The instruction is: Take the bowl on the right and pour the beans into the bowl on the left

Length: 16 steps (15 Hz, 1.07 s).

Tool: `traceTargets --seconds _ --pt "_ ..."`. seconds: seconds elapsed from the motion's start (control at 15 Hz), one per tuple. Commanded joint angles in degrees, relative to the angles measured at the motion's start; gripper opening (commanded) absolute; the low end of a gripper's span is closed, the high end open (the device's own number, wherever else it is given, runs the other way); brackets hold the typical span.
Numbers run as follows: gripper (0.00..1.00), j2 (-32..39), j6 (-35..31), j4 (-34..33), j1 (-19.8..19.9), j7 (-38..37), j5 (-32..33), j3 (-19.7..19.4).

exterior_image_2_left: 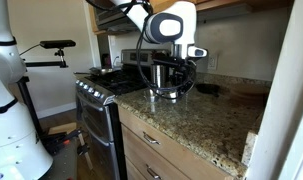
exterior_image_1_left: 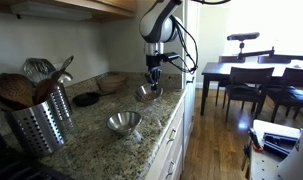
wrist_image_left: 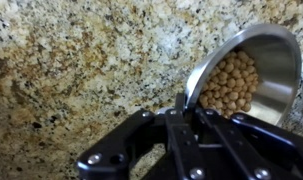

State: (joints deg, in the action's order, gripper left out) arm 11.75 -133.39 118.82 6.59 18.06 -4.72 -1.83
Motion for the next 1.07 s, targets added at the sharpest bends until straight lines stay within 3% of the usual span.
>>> traceTargets --seconds 0.0,1.0 --pt "0.08 -3.04 1.95 1.26 -2.02 -2.55 4.49 0.14" --pt "0.08 -5.17 4.32 0.16 -6.09 -4.36 13.1 1.76"
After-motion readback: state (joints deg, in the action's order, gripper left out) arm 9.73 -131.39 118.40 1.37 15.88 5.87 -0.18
